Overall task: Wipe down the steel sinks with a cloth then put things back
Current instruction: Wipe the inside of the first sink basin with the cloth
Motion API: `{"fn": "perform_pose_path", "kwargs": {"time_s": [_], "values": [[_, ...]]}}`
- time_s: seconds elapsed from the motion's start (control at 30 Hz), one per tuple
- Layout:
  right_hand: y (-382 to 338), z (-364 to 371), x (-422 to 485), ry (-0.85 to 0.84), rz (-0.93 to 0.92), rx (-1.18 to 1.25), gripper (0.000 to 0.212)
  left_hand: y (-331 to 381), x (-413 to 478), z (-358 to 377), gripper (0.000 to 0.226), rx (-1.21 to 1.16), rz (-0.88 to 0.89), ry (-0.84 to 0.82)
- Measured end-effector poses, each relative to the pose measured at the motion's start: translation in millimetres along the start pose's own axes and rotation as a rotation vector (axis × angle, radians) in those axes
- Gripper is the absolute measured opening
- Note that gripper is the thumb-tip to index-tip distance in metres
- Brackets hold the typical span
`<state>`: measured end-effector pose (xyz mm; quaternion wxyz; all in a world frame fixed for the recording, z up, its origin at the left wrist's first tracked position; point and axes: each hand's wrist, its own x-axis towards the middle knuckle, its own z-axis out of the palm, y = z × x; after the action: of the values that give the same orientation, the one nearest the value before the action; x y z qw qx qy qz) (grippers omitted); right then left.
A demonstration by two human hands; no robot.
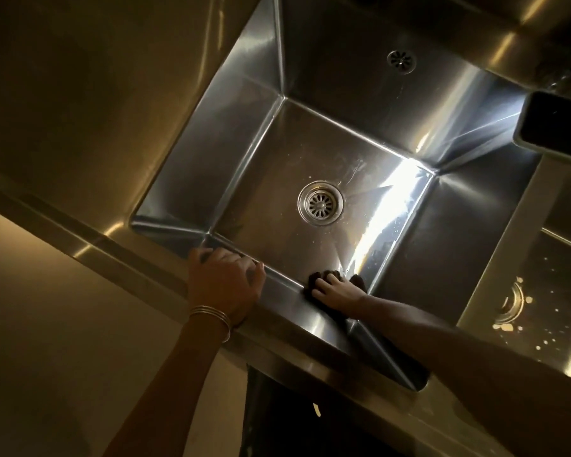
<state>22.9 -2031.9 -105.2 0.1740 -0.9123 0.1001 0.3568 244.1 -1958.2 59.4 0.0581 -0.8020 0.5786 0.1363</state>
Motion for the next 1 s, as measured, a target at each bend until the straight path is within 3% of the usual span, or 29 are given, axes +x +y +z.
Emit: {"fn": "perform_pose_path", "kwargs": {"time_s": [0.13,0.23,0.37,0.6,0.7,0.83,1.0], "values": [[-0.6,2.0,-13.3,-0.077,0.089,0.057,0.041,1.6,-0.7,-3.5,0.039,-0.012,-0.025,-0.026],[8.8,-26.8,-30.6,-0.066,0.161,0.237,0.038,2.5,0.6,-5.9,0.048,0.001,-0.043,-0.089],[5.1,-70.0,-66.5,0.069,0.241,0.423,0.032,3.8,13.1,-4.7,0.043,0.073,-0.031,-0.288],[-82.2,-115.1,-141.1,0.54,0.483,0.761,0.04,55.6,81.0,-1.0,0.044,-0.019,0.486,-0.447],[-124.1,-113.8,-155.1,0.554,0.575,0.761,0.048,78.6,100.1,12.1,0.046,0.095,0.698,-0.513],[-145.0,-104.8,-167.7,0.597,0.727,0.575,0.043,97.8,110.4,40.3,0.047,0.366,1.049,-0.561],[-143.1,-86.1,-163.9,0.666,0.68,0.443,0.047,105.9,108.7,96.9,0.066,0.513,1.372,-0.547]]}}
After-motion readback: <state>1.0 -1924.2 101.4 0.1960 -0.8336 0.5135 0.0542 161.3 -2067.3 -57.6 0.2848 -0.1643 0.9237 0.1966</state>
